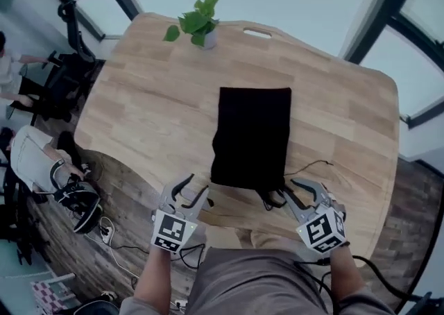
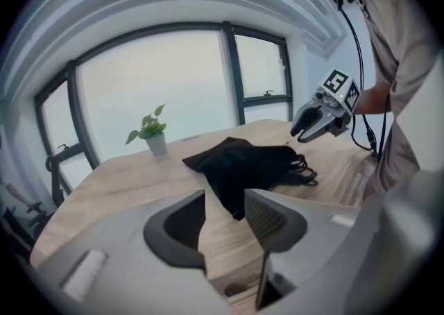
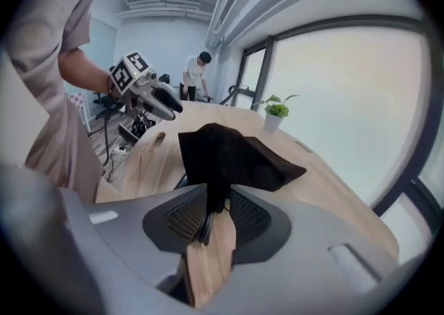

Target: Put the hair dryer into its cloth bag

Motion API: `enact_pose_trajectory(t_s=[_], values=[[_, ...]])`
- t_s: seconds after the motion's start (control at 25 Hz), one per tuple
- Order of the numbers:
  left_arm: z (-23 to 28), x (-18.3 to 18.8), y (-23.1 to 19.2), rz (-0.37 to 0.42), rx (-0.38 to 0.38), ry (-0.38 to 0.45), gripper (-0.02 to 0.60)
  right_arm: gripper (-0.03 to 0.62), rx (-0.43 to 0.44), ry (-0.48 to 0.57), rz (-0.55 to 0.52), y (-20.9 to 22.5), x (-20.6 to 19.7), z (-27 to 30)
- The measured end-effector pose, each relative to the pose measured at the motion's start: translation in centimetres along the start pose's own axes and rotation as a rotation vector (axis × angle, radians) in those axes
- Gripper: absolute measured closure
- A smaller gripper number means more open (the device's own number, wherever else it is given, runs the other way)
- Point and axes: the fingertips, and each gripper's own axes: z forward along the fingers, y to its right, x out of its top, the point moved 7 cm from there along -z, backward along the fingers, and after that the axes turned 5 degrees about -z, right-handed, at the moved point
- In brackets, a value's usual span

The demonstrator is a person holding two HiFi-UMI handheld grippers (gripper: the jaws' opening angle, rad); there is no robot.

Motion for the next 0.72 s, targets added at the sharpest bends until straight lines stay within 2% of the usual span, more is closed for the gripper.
enact_pose_trajectory(t_s=[0.12, 0.2, 0.32, 0.4, 0.48, 0.56, 0.72], values=[[-2.5, 4.2, 1.9, -0.079, 0.023, 0.122, 0.407, 0.476, -0.051, 0.084, 0.044, 1.2, 1.1, -2.6], [-5.3, 7.4, 2.2, -0.108, 0.047, 0.219, 0.424, 0.487, -0.083, 0.152, 0.084, 1.6, 3.5, -3.7], [-8.8, 11.5, 1.8, -0.073, 0.111, 0.338, 0.462, 0.506, -0.110, 0.289, 0.135, 2.8, 8.2, -3.9], [-10.6, 13.7, 1.5, -0.028, 0.148, 0.402, 0.519, 0.527, -0.111, 0.375, 0.176, 2.9, 11.3, -4.3], [-12.6, 15.1, 1.0, 0.011, 0.187, 0.446, 0.578, 0.543, -0.105, 0.441, 0.203, 2.0, 14.3, -4.6], [-14.4, 15.6, 0.6, 0.018, 0.209, 0.471, 0.581, 0.554, -0.106, 0.482, 0.201, 0.3, 17.0, -5.0], [-17.9, 15.8, -0.2, -0.033, 0.250, 0.568, 0.581, 0.566, -0.150, 0.539, 0.177, -3.2, 21.3, -5.7]])
